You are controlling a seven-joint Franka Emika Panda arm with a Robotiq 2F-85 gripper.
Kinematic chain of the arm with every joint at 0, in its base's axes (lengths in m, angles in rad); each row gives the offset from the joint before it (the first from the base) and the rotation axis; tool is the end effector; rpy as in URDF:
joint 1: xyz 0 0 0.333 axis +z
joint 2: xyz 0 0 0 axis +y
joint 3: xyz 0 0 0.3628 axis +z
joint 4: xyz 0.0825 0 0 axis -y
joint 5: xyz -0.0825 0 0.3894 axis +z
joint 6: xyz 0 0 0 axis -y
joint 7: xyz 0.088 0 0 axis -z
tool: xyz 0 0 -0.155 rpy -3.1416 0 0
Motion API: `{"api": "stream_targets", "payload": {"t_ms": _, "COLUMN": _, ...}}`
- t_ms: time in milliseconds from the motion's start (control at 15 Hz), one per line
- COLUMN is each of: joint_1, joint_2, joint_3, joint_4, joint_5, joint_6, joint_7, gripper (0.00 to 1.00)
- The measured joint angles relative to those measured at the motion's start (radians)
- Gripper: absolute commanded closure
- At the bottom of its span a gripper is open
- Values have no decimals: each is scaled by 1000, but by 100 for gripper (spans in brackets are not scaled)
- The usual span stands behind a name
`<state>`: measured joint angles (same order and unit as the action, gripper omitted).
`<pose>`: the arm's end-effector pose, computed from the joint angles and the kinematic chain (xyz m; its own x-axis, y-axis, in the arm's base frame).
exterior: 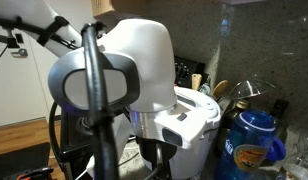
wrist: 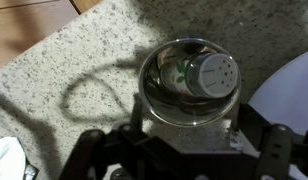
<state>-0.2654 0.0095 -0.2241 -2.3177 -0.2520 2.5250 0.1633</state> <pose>0.4771 -0.2591 0.3536 0.8835 -0.4211 0.2050 -0.4538 -0.8780 0.1521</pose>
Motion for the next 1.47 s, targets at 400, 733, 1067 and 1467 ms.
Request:
{"api": "stream_targets", "payload": {"t_ms": 400, "joint_1": 13, "joint_2": -15, "joint_3": 1, "joint_4": 8, "joint_5": -15, "joint_6": -5, "joint_7": 1, "gripper": 0}}
{"api": "stream_targets", "payload": {"t_ms": 733, "joint_1": 44, "joint_2": -98, "joint_3": 28, "joint_4": 33, "joint_5": -35, "joint_6": -175, "joint_7": 1, "gripper": 0}}
{"api": "stream_targets", "payload": {"t_ms": 1067, "joint_1": 84, "joint_2": -217, "joint_3": 88, "joint_4": 58, "joint_5": -23, "joint_6": -389, "joint_7": -1, "gripper": 0}}
{"api": "stream_targets", "payload": {"t_ms": 1467, "joint_1": 127, "joint_2": -312, "joint_3": 114, "joint_4": 60, "joint_5": 50, "joint_6": -584, "joint_7": -34, "gripper": 0}}
